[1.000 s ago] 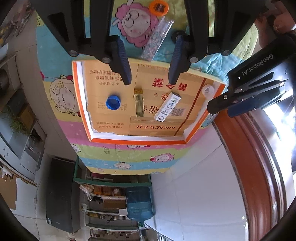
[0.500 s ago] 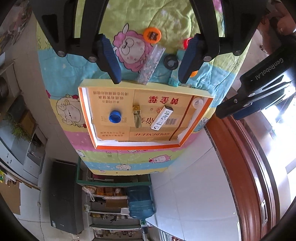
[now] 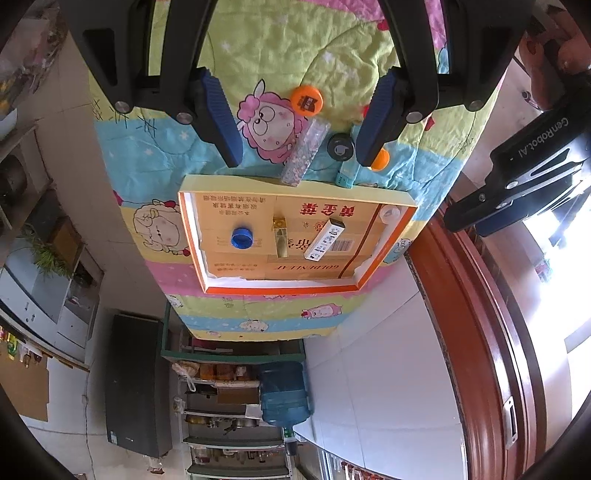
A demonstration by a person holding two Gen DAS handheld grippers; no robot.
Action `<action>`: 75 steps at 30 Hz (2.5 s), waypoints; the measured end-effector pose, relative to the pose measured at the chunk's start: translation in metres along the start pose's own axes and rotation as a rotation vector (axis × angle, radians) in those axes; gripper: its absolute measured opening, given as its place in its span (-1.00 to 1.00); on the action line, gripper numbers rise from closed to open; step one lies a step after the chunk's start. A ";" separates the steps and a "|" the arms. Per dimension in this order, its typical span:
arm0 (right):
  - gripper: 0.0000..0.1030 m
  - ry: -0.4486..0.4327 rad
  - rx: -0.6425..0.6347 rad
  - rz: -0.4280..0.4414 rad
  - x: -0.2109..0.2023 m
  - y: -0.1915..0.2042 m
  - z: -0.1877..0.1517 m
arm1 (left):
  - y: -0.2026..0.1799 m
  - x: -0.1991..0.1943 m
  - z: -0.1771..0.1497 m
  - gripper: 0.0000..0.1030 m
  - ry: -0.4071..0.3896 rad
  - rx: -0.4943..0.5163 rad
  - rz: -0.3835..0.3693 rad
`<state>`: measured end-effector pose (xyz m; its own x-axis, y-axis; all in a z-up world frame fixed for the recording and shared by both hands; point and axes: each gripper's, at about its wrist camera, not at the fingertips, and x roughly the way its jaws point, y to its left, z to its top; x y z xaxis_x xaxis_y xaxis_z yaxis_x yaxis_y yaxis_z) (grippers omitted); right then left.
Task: Organize rigid objects
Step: 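Grasp the red cap with the left gripper while the right gripper grasps the orange labelled cap, then carry the red cap with the left gripper while the right gripper carries the orange cap into the tray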
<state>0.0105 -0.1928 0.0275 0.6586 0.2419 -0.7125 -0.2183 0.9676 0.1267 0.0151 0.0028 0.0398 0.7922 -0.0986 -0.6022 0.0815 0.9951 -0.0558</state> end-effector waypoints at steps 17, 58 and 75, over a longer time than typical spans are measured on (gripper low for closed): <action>0.23 0.069 0.006 0.009 0.020 0.000 -0.044 | 0.000 0.015 -0.054 0.01 0.050 0.005 -0.030; -0.41 0.108 -0.040 -0.026 0.064 -0.003 -0.066 | -0.023 0.092 -0.094 0.01 0.277 0.055 -0.124; -0.41 0.101 -0.016 -0.015 0.058 -0.010 -0.069 | -0.009 0.095 -0.092 -0.39 0.265 -0.011 -0.129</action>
<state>0.0014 -0.1932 -0.0627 0.5862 0.2180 -0.7803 -0.2209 0.9696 0.1050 0.0338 -0.0146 -0.0899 0.5899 -0.2212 -0.7766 0.1636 0.9745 -0.1533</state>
